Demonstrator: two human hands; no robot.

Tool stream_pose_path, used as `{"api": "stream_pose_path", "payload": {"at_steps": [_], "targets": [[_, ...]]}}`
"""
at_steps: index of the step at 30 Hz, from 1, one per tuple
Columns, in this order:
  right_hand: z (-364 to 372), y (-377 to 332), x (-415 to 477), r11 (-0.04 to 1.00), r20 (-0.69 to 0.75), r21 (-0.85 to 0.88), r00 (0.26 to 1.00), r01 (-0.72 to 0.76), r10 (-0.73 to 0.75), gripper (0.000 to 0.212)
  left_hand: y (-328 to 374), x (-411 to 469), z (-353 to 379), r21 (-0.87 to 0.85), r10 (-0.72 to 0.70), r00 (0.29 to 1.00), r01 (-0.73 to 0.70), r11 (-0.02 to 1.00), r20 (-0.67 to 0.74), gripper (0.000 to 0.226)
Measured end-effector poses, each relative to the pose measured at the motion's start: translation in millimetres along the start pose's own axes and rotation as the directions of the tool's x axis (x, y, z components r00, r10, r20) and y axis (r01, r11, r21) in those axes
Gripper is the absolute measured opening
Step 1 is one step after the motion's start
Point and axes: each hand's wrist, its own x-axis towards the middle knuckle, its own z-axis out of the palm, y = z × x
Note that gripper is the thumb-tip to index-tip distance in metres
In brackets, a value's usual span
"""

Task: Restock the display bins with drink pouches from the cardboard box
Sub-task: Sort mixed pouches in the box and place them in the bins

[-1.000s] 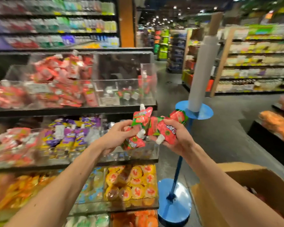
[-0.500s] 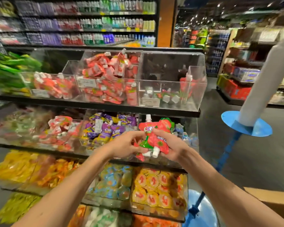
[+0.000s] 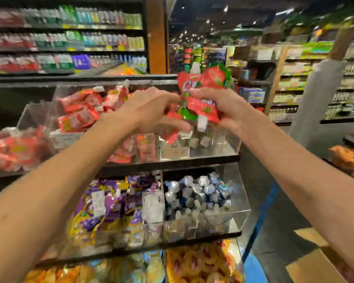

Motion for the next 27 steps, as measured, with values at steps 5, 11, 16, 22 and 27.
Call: {"api": "stream_pose_path", "payload": {"at_steps": [5, 11, 16, 22, 27], "targets": [[-14.4, -22.6, 35.5, 0.996, -0.171, -0.092, 0.985, -0.002, -0.014, 0.029, -3.7, 46.1, 9.1, -0.087, -0.187, 0.982, 0.185, 0.979, -0.02, 0.068], [-55.4, -31.4, 76.0, 0.984, -0.197, -0.174, 0.977, 0.041, -0.076, 0.031, -21.1, 81.5, 22.8, -0.645, -0.397, 0.894, 0.431, 0.631, 0.209, 0.085], [-79.7, -35.5, 110.0, 0.936, -0.103, -0.329, 0.98, 0.127, -0.169, 0.016, -27.0, 114.1, 28.0, -0.786, -0.38, 0.877, 0.448, 0.426, 0.294, 0.04], [-98.9, -23.8, 144.7, 0.861, 0.033, -0.463, 0.975, 0.209, -0.219, 0.016, -26.4, 139.2, 66.4, -0.694, -0.555, 0.827, 0.452, 0.561, 0.089, 0.02], [-99.5, -5.6, 151.4, 0.854, 0.112, -0.466, 0.973, 0.232, -0.203, 0.032, -33.3, 143.9, 94.8, -0.286, -0.526, 0.837, 0.547, 0.787, 0.154, 0.013]]}}
